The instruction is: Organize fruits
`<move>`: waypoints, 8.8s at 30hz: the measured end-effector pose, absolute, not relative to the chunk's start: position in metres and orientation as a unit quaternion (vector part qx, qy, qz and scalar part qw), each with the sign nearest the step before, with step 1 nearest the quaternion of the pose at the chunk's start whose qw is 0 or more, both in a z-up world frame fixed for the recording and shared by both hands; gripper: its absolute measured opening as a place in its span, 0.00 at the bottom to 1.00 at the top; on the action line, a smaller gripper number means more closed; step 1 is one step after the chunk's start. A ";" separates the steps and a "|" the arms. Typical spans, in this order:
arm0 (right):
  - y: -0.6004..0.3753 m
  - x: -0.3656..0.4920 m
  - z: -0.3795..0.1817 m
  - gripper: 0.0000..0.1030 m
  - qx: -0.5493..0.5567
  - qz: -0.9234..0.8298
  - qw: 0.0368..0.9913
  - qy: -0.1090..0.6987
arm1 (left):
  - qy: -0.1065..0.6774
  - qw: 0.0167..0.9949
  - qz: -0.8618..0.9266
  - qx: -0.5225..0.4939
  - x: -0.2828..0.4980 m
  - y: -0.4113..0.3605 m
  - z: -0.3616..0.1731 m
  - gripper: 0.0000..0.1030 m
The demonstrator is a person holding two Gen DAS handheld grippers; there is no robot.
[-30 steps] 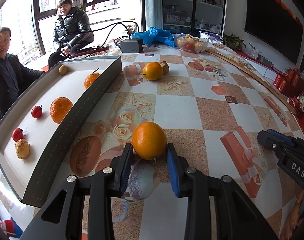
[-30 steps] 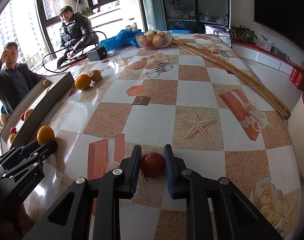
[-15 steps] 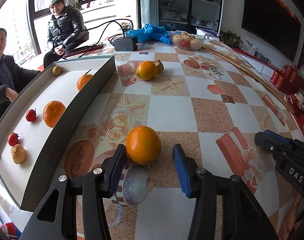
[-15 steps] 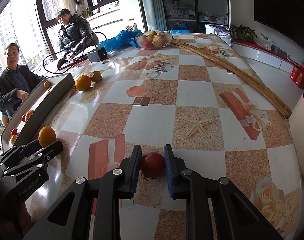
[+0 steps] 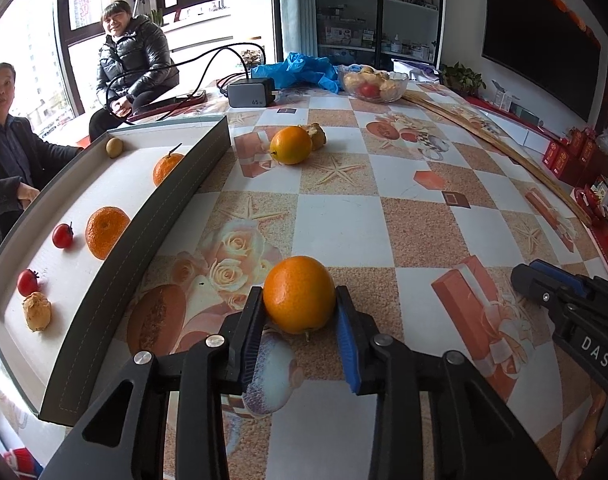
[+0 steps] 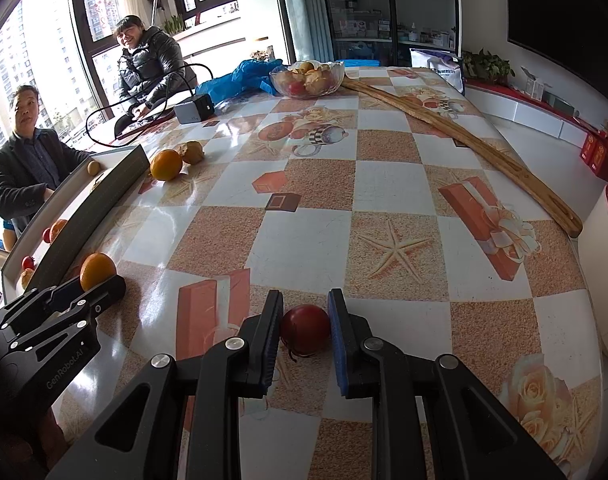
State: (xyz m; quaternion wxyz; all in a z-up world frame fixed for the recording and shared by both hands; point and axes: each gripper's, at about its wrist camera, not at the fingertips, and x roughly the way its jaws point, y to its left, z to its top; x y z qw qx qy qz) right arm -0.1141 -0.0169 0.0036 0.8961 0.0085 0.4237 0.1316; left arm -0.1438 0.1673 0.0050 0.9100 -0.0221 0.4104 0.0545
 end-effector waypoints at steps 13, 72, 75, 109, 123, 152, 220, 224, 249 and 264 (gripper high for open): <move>0.001 -0.114 0.004 0.23 -0.065 0.111 0.892 0.433 | 0.413 0.909 0.047 -0.032 -0.144 0.170 0.006 0.36; 0.268 -0.039 0.043 0.31 -0.021 0.342 0.769 0.540 | 0.423 0.883 0.178 -0.094 -0.154 0.373 0.040 0.57; 0.259 -0.040 0.053 0.87 -0.012 0.341 0.788 0.513 | 0.409 0.890 0.185 -0.086 -0.156 0.370 0.044 0.70; 0.141 0.025 0.008 0.27 -0.036 0.200 0.836 0.509 | 0.394 0.917 0.066 -0.019 -0.155 0.251 0.058 0.77; 0.012 -0.068 0.011 0.27 -0.024 0.144 0.873 0.465 | 0.447 0.891 0.033 -0.066 -0.102 0.211 0.024 0.78; -0.026 -0.104 0.004 0.87 -0.006 0.134 0.889 0.437 | 0.432 0.899 0.065 -0.032 -0.121 0.190 0.007 0.64; 0.006 -0.117 0.004 0.26 -0.066 0.117 0.892 0.431 | 0.419 0.906 0.050 -0.040 -0.128 0.177 0.008 0.37; 0.001 -0.120 0.006 0.26 -0.062 0.117 0.887 0.443 | 0.419 0.906 0.048 -0.039 -0.128 0.176 0.008 0.37; -0.027 -0.115 0.011 0.26 0.050 0.131 0.854 0.500 | 0.446 0.891 -0.017 -0.088 -0.163 0.197 0.013 0.35; -0.021 -0.109 0.015 0.27 0.067 0.150 0.844 0.511 | 0.437 0.892 -0.010 -0.116 -0.173 0.215 0.031 0.35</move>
